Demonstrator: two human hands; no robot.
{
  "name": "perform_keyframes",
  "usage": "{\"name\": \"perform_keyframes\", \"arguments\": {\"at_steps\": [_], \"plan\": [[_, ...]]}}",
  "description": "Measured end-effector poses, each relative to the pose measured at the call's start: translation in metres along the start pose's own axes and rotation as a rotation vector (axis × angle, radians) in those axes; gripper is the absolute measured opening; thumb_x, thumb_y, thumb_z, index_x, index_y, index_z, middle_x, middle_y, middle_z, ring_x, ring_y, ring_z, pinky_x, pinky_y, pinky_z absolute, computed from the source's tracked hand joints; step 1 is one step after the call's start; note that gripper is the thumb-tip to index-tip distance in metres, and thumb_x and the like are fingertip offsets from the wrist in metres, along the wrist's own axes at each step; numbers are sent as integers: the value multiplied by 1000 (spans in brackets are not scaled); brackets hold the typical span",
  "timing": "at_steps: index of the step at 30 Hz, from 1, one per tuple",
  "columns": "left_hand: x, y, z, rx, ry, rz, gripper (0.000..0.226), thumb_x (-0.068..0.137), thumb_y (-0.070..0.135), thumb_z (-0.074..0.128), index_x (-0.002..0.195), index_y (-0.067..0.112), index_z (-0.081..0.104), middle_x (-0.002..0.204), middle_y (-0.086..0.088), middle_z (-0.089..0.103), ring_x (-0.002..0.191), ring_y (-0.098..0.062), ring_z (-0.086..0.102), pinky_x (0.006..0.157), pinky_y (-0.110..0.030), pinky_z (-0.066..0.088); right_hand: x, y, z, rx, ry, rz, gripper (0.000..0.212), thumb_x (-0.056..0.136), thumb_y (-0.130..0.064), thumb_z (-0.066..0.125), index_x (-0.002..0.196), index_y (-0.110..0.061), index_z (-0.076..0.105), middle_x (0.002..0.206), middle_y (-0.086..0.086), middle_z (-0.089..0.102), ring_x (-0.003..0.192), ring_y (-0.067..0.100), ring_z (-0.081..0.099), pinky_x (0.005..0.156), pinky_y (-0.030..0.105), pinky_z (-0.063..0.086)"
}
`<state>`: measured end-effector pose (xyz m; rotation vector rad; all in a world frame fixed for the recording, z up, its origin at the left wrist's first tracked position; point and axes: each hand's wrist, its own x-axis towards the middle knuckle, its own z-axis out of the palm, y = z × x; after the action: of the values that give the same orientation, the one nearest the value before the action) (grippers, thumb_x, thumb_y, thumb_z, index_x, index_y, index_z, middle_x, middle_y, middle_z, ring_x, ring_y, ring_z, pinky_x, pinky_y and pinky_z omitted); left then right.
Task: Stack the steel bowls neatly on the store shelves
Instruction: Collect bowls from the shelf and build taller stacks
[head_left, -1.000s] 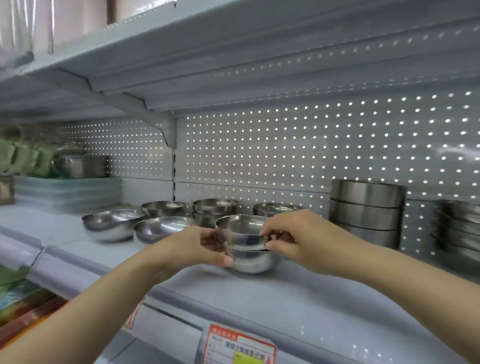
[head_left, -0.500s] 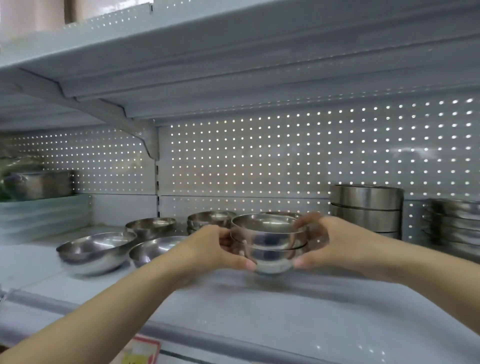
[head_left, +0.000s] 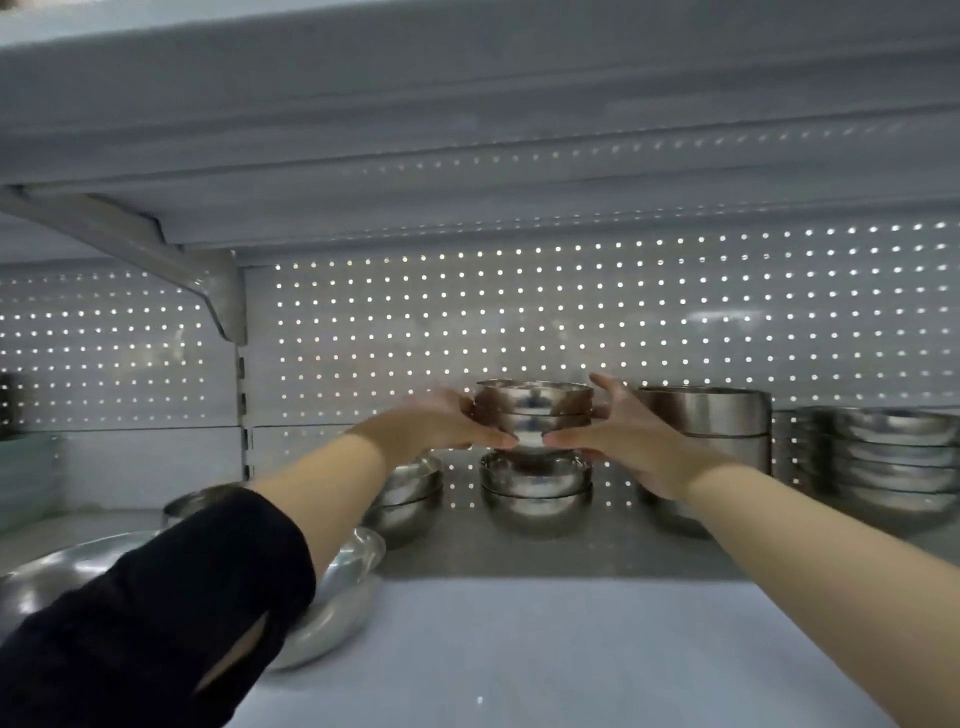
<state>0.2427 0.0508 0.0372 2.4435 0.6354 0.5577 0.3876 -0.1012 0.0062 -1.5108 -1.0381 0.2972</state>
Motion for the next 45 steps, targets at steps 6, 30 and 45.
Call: {"name": "perform_keyframes", "arguments": {"at_steps": [6, 30, 45], "plan": [[16, -15, 16, 33, -24, -5, 39, 67, 38, 80, 102, 24, 70, 92, 7, 68, 92, -14, 59, 74, -19, 39, 1, 19, 1, -10, 11, -15, 109, 60, -8, 87, 147, -17, 21, 118, 3, 62, 108, 18, 60, 99, 35, 46], [0, -11, 16, 270, -71, -87, 38, 67, 41, 78, 90, 12, 67, 85, 2, 63, 86, -19, 56, 70, -25, 39, -1, 29, 1, -221, -16, -6, 110, 63, -20, 87, 148, -23, 17, 117, -4, 64, 106, 14, 61, 81, 24, 45], [-210, -75, -72, 440, 295, -73, 41, 91, 5, 47, 123, 29, 60, 120, 12, 64, 109, -8, 59, 91, -20, 43, -77, -61, 100, -726, -321, -465, 62, 68, -47, 73, 122, -49, 42, 123, -21, 52, 110, -1, 51, 87, 22, 46]]}}
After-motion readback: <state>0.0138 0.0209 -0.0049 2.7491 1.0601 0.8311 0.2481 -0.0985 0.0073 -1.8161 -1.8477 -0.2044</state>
